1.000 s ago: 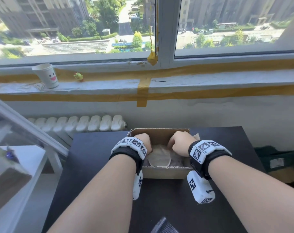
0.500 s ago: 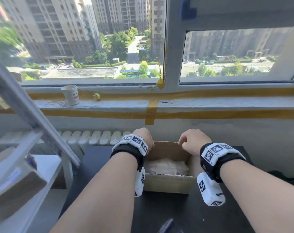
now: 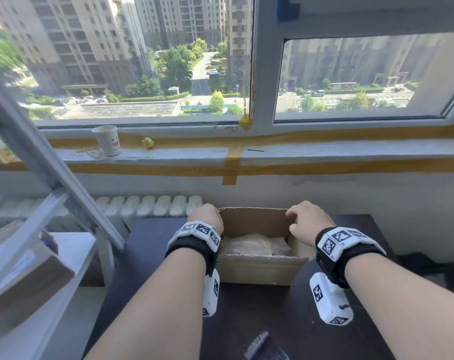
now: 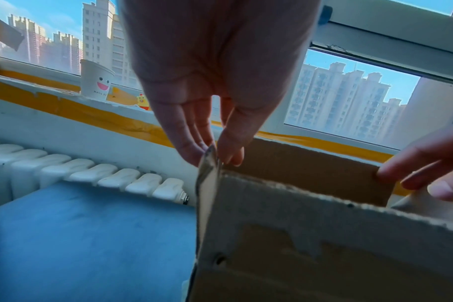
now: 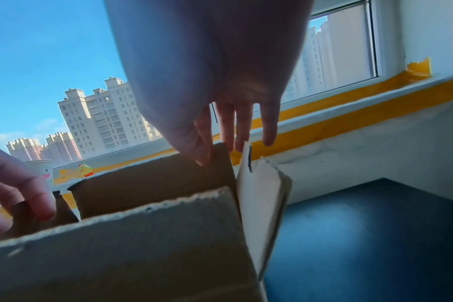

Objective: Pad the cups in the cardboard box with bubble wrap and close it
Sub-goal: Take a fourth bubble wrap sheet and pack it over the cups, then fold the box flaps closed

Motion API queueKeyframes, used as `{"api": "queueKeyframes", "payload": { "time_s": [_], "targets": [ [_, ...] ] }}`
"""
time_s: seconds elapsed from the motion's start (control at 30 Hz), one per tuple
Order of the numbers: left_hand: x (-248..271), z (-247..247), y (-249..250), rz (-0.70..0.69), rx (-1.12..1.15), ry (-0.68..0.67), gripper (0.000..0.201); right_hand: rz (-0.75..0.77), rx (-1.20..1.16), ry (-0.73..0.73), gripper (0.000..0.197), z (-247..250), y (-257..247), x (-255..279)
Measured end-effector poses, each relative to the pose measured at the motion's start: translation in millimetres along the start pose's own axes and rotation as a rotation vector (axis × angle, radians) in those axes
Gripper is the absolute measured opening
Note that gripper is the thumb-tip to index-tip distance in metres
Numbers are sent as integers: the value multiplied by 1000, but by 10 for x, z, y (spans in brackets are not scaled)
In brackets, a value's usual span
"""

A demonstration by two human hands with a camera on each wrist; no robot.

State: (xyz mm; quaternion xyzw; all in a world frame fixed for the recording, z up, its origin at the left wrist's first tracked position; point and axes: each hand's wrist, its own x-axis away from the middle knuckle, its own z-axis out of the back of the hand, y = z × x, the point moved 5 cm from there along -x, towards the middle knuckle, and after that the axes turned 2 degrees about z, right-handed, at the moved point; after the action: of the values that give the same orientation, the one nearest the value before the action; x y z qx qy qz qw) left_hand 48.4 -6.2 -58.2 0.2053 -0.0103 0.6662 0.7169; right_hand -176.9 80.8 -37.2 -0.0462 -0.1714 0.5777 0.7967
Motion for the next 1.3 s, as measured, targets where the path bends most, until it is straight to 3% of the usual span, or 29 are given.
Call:
{"api": "queueKeyframes", "payload": {
  "time_s": [0.2, 0.4, 0.6, 0.73, 0.9, 1.1, 1.3],
  "targets": [
    [48, 22, 16, 13, -38, 21, 29, -47, -85, 13, 54, -113, 45, -15],
    [124, 73, -30, 53, -40, 37, 22, -16, -63, 20, 51, -123, 24, -44],
    [237, 39, 35, -13, 141, -53, 41, 81, 30, -4, 57, -125, -18, -60],
    [252, -114, 65, -44, 283, -156, 43, 76, 89, -48, 66, -142, -25, -56],
    [249, -189, 37, -41, 160, -194, 39, 77, 107, -68, 74, -206, 6, -59],
    [193, -270, -20, -41, 8, -210, 66, 81, 97, -51, 76, -234, 23, -38],
    [178, -335, -44, -36, -39, -228, 67, 89, -46, 29, 62, -135, 37, -28]
  ]
}}
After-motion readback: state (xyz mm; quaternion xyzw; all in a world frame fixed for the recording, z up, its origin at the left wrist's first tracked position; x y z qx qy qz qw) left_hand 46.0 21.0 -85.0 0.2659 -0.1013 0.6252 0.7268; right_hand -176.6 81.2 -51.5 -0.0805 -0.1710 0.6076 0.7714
